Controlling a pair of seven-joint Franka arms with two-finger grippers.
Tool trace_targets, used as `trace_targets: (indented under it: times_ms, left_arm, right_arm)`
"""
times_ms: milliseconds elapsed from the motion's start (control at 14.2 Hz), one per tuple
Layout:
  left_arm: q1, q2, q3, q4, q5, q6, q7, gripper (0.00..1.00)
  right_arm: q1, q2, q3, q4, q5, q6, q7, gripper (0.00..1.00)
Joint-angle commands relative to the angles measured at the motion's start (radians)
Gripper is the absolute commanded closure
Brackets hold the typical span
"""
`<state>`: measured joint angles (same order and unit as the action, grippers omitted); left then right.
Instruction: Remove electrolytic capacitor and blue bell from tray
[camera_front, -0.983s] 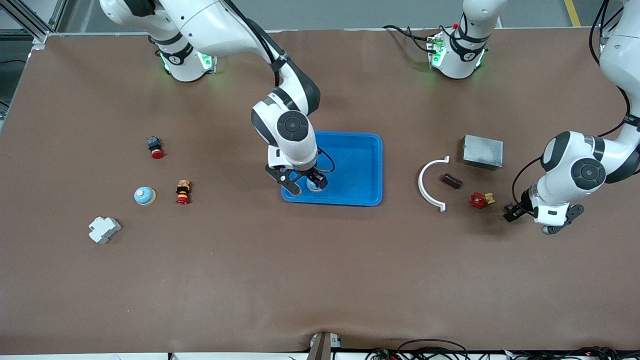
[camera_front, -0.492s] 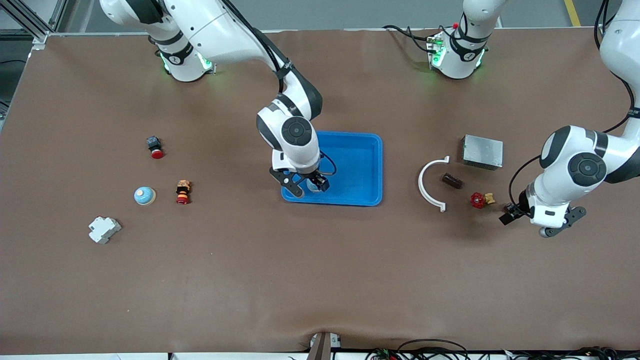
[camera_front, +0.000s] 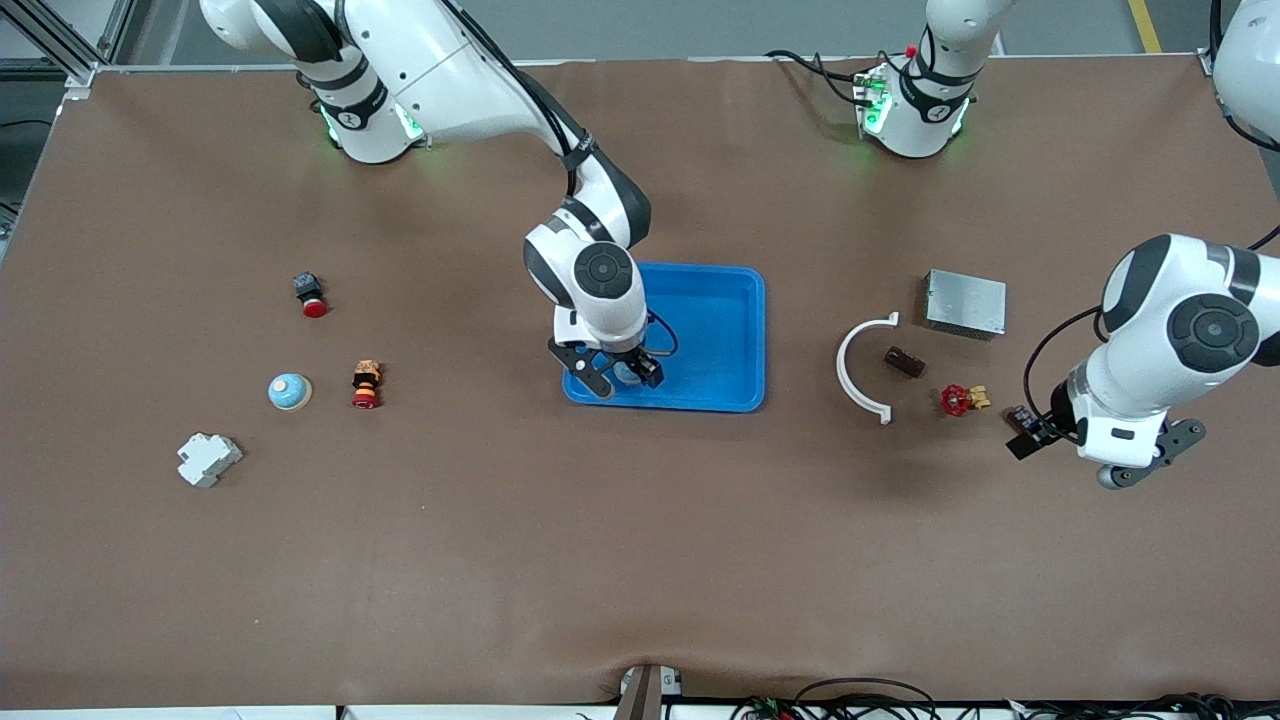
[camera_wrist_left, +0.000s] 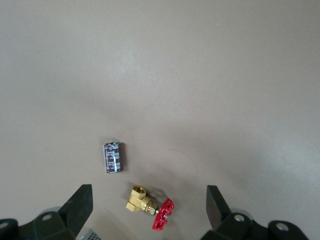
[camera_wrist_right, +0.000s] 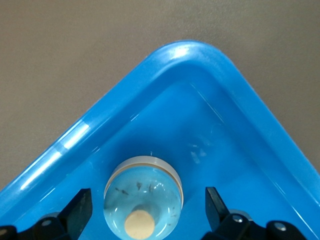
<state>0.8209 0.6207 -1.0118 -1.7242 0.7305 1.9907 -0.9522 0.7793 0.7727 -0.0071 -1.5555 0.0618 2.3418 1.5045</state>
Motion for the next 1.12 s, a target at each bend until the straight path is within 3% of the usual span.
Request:
trace_targets:
  times_ms: [0, 70, 140, 211, 281, 562, 702, 913, 1053]
  left_arm:
    - [-0.026, -0.001, -0.004, 0.083, -0.023, -0.075, 0.096, 0.0]
    - [-0.046, 0.008, -0.002, 0.115, -0.023, -0.095, 0.11, 0.0]
    - [-0.074, 0.028, -0.001, 0.159, -0.023, -0.122, 0.119, 0.0]
    - [-0.104, 0.045, 0.007, 0.201, -0.022, -0.15, 0.119, 0.0]
    - [-0.141, 0.051, 0.019, 0.225, -0.023, -0.162, 0.119, 0.0]
    - [-0.297, 0.05, 0.131, 0.284, -0.017, -0.162, 0.15, 0.0]
    - [-0.33, 0.044, 0.144, 0.301, -0.016, -0.161, 0.234, 0.0]
    - [-0.389, 0.013, 0.157, 0.313, -0.028, -0.161, 0.288, 0.0]
    - [-0.527, -0.054, 0.305, 0.313, -0.077, -0.164, 0.291, 0.0]
  right_arm:
    - [0.025, 0.014, -0.016, 0.028, -0.007, -0.006, 0.026, 0.0]
    - [0.026, 0.014, -0.017, 0.028, -0.008, -0.006, 0.026, 0.01]
    - [0.029, 0.014, -0.017, 0.028, -0.011, -0.006, 0.026, 0.31]
    - [0.029, 0.014, -0.017, 0.028, -0.016, -0.006, 0.028, 0.71]
    - [0.029, 0.013, -0.017, 0.028, -0.014, -0.006, 0.04, 1.0]
    - [0.029, 0.008, -0.018, 0.037, -0.017, -0.01, 0.089, 1.0]
    - [0.034, 0.0, -0.017, 0.049, -0.017, -0.028, 0.088, 1.0]
    - [0.034, -0.013, -0.016, 0.132, -0.017, -0.204, 0.082, 1.0]
    - [0.018, -0.018, -0.019, 0.19, -0.02, -0.338, 0.033, 1.0]
